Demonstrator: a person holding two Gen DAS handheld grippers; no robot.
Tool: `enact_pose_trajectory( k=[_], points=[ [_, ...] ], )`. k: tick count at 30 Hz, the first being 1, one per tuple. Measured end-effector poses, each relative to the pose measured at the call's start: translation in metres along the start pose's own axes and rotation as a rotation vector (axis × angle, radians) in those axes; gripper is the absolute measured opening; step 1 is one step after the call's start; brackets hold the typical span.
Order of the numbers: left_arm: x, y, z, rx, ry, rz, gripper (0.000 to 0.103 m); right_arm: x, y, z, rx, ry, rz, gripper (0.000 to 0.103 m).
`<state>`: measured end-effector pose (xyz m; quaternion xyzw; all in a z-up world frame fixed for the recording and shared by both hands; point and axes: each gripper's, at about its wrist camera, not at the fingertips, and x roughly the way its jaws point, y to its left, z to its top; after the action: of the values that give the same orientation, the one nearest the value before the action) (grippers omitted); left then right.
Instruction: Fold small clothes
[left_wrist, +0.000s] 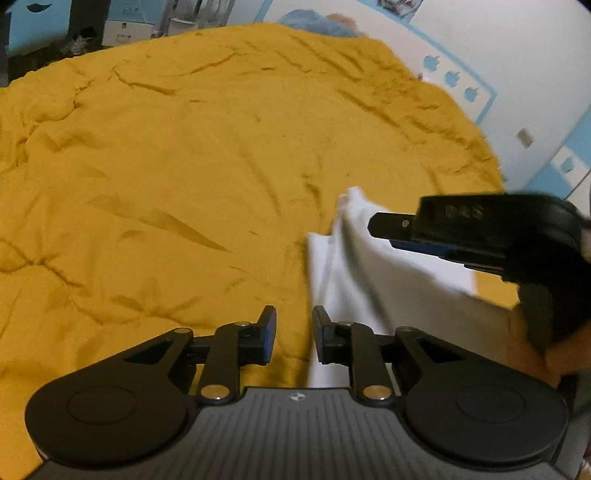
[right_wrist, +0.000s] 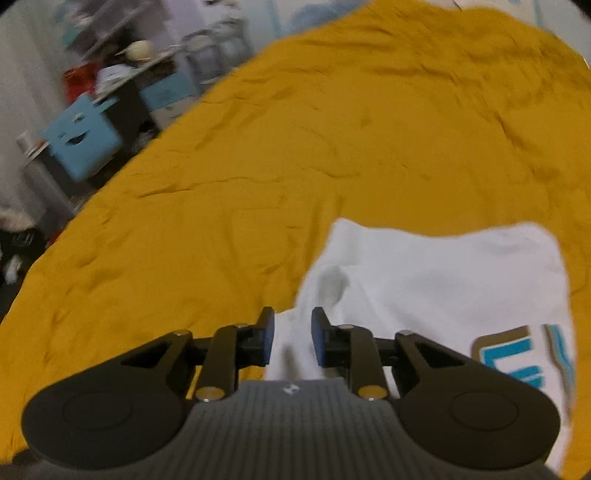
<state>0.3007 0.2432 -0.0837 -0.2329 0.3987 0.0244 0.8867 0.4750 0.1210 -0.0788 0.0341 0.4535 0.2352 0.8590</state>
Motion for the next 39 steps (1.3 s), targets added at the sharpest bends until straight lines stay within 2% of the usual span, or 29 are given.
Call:
enact_pose_trajectory(
  k=[5, 9, 10, 12, 18, 22, 25, 27, 30, 31, 32, 33, 39],
  points=[
    [-0.045, -0.001, -0.012, -0.033, -0.032, -0.095, 0.031, -0.088, 0.013, -0.027, -0.100, -0.124, 0.083, 0.018],
    [-0.069, 0.009, -0.028, -0.107, -0.036, -0.197, 0.048, -0.140, -0.006, -0.054, -0.076, -0.187, 0.112, 0.018],
    [-0.073, 0.013, -0.033, -0.125, -0.035, -0.210, 0.054, -0.149, -0.014, -0.062, -0.064, -0.194, 0.100, 0.018],
    [-0.074, 0.018, -0.041, -0.159, -0.030, -0.218, 0.055, -0.162, -0.028, -0.083, -0.049, -0.201, 0.060, 0.019],
    [-0.053, 0.027, -0.061, -0.259, 0.032, -0.269, 0.062, -0.178, -0.068, -0.155, -0.060, -0.138, -0.094, 0.020],
    [-0.027, 0.019, -0.070, -0.285, 0.052, -0.246, 0.062, -0.178, -0.089, -0.188, -0.078, -0.116, -0.183, 0.020],
    [-0.010, 0.022, -0.071, -0.341, 0.048, -0.220, 0.062, -0.176, -0.097, -0.200, -0.114, -0.108, -0.232, 0.027],
    [-0.004, 0.024, -0.070, -0.346, 0.046, -0.212, 0.060, -0.173, -0.099, -0.205, -0.137, -0.098, -0.254, 0.031],
    [0.002, 0.021, -0.064, -0.335, 0.038, -0.204, 0.036, -0.165, -0.101, -0.210, -0.143, -0.089, -0.274, 0.031],
    [0.000, 0.019, -0.063, -0.321, 0.034, -0.195, 0.032, -0.161, -0.102, -0.210, -0.145, -0.085, -0.275, 0.031],
    [-0.002, 0.017, -0.062, -0.303, 0.027, -0.193, 0.022, -0.157, -0.103, -0.211, -0.149, -0.081, -0.275, 0.031],
    [-0.004, 0.014, -0.061, -0.282, 0.017, -0.194, 0.018, -0.154, -0.101, -0.211, -0.153, -0.076, -0.276, 0.030],
    [-0.030, -0.008, -0.056, -0.169, -0.055, -0.159, 0.013, -0.138, -0.100, -0.206, -0.147, -0.067, -0.272, 0.030]
  ],
)
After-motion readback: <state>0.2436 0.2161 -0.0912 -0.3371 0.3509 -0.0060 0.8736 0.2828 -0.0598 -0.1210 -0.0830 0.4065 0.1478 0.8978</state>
